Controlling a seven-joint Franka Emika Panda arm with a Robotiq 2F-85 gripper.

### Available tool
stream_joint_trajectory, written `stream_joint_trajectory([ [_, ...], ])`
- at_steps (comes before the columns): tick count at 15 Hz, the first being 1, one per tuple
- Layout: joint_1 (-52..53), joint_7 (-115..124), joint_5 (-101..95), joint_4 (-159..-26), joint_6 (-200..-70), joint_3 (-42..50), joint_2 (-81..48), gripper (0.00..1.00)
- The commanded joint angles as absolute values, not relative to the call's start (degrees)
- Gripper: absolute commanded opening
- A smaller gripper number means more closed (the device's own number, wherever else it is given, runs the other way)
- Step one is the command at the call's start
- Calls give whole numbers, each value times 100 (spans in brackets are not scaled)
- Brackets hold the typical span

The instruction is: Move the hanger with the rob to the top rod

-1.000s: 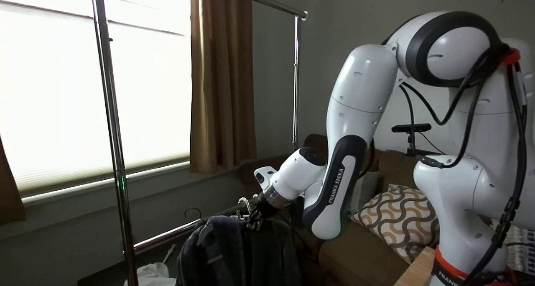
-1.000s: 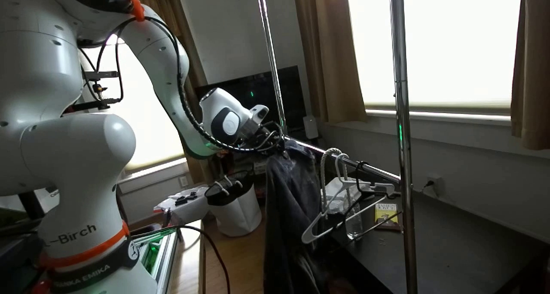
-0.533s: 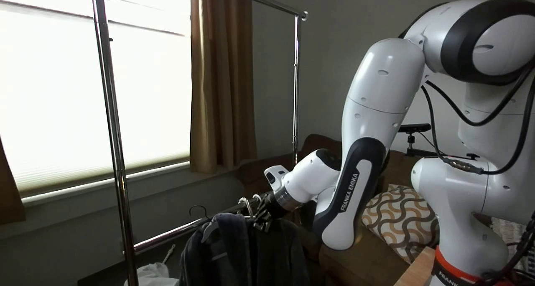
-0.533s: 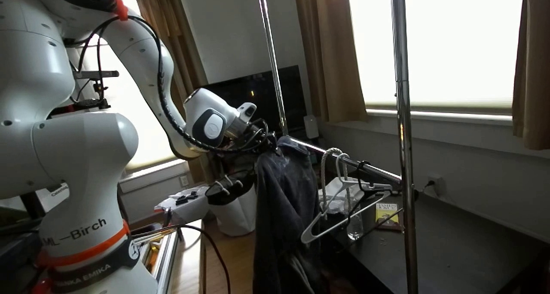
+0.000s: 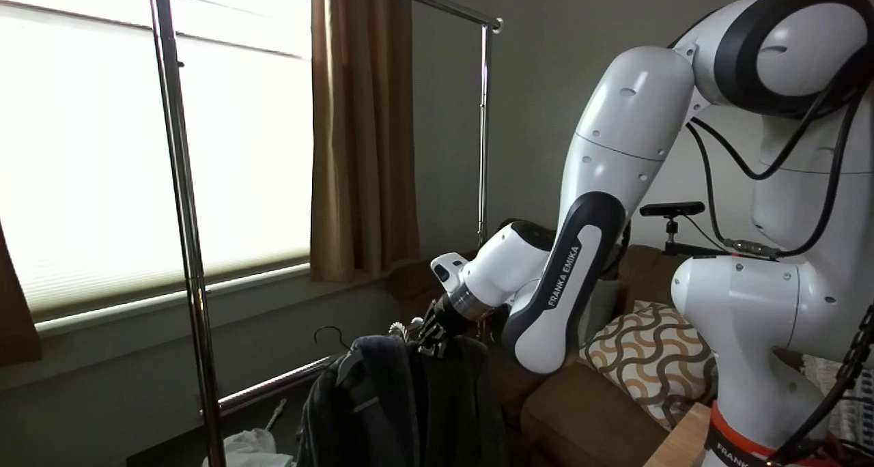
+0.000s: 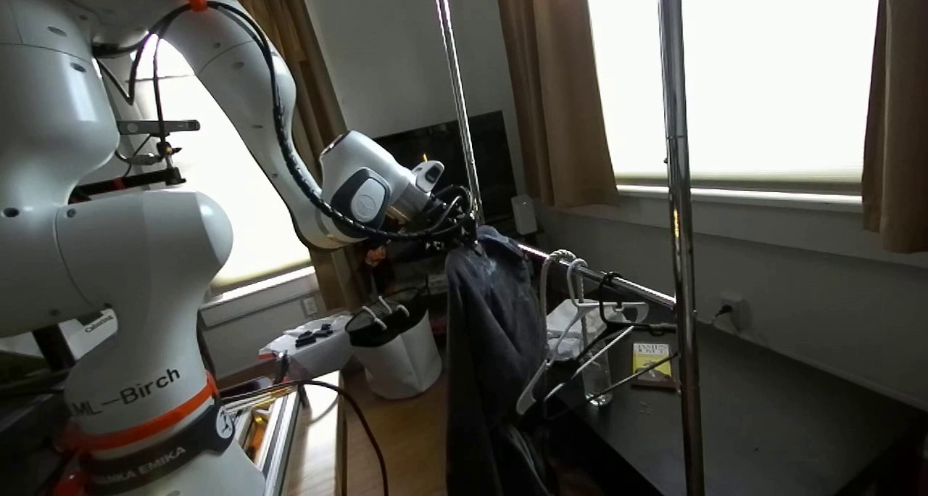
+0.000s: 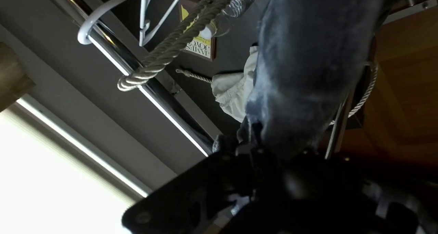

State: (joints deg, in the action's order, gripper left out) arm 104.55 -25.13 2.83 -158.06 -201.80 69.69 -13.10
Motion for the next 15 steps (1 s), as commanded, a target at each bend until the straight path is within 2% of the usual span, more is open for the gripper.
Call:
stream_joint_trajectory([
  [1, 10506, -2716, 247, -15803, -20897, 7184, -1142, 2],
  [10, 11397, -3491, 482, -15831, -21678, 8636, -688, 2],
  [15, 12315, -4310, -130, -15816, -21572, 9419, -376, 2],
])
